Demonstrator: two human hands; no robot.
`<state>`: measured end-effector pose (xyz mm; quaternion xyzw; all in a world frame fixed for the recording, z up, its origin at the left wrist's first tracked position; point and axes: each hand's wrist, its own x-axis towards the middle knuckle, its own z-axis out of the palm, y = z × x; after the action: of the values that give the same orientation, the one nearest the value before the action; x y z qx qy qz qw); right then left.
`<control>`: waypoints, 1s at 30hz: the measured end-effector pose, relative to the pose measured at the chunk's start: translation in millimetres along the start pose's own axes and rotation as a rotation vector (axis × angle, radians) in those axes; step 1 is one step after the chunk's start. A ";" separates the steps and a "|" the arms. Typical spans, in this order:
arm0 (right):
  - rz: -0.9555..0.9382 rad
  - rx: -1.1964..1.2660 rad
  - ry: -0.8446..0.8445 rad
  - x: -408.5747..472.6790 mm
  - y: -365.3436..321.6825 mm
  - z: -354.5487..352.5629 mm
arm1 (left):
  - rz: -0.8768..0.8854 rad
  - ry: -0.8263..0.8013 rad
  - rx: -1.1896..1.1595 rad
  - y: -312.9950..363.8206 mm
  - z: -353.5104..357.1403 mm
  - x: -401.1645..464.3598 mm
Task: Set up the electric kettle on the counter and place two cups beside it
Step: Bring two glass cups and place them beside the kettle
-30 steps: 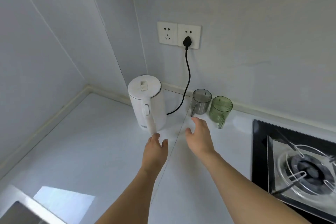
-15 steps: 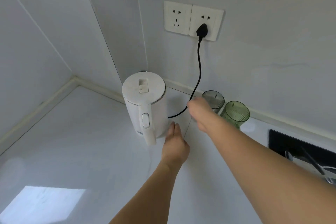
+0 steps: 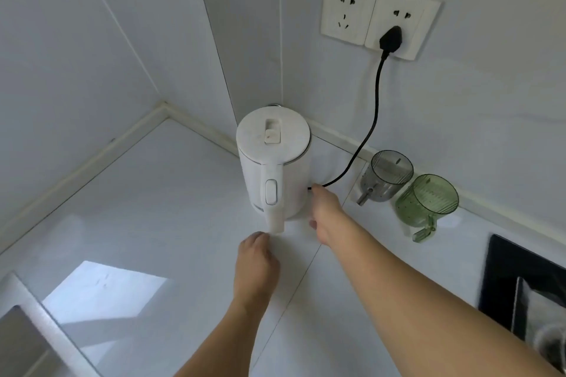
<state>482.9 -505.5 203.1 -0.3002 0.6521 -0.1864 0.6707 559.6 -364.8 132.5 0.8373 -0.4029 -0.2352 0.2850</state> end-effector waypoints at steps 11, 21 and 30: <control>-0.046 0.184 -0.037 23.7 10.5 28.5 | -0.414 0.027 -0.889 16.0 -18.8 62.3; -0.070 0.124 0.022 30.9 13.1 27.1 | -0.527 0.077 -0.854 15.8 -18.5 67.7; -0.021 0.154 0.045 -1.1 -5.8 -24.1 | -0.597 0.101 -0.548 44.2 16.6 -15.7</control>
<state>459.9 -513.0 208.4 -0.2502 0.6477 -0.2497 0.6749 516.5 -379.6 152.5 0.8210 -0.0501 -0.3648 0.4364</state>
